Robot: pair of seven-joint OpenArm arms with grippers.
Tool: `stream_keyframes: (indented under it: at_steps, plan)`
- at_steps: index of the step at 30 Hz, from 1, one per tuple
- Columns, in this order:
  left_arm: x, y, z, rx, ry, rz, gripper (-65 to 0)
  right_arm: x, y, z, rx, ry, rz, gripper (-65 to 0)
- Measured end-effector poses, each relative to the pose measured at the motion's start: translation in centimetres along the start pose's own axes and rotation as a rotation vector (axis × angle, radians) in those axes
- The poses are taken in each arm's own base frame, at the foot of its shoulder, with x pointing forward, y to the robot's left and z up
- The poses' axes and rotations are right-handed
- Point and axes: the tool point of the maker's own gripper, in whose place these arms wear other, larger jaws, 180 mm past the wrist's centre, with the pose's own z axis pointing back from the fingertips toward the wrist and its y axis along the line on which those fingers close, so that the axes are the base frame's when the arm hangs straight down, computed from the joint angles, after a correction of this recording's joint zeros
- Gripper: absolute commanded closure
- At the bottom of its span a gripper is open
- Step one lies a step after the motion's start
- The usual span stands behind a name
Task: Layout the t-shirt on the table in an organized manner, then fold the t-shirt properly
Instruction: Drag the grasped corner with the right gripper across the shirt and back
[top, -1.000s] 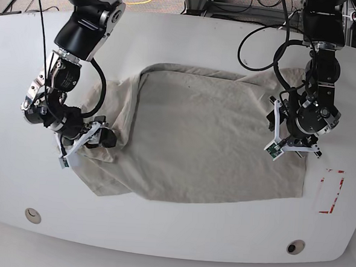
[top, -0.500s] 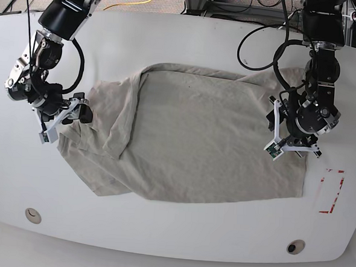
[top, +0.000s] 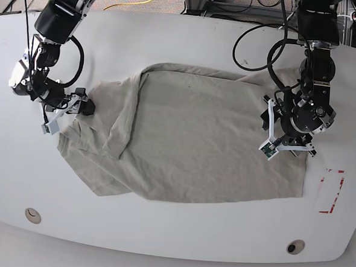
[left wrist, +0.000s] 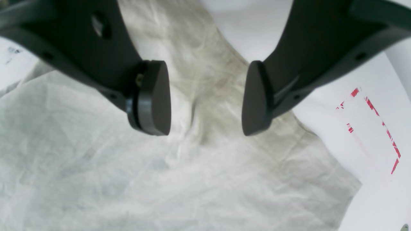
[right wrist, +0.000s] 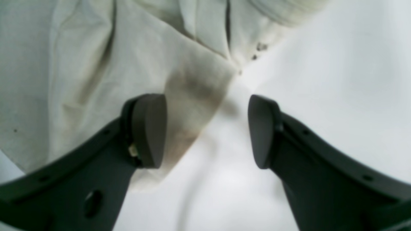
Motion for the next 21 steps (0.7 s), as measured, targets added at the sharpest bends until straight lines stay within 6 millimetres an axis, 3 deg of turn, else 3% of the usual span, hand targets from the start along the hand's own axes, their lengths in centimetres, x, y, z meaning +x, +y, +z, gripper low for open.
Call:
stream_keyframes:
  at_steps: [8, 16, 21]
  plan:
    - [0.0, 0.0, 0.0, 0.0, 0.0, -0.001, -31.8, 0.8, 0.2, -0.2, 0.005, -0.011, 0.003, -37.3]
    - [0.0, 0.0, 0.0, 0.0, 0.0, 0.0, -31.8, 0.9, 1.7, -1.1, 0.04, -0.019, -0.002, -13.2]
    - [0.0, 0.0, 0.0, 0.0, 0.0, 0.0, -31.8, 1.4, 1.6, -1.0, 0.036, -0.022, 0.002, -10.3]
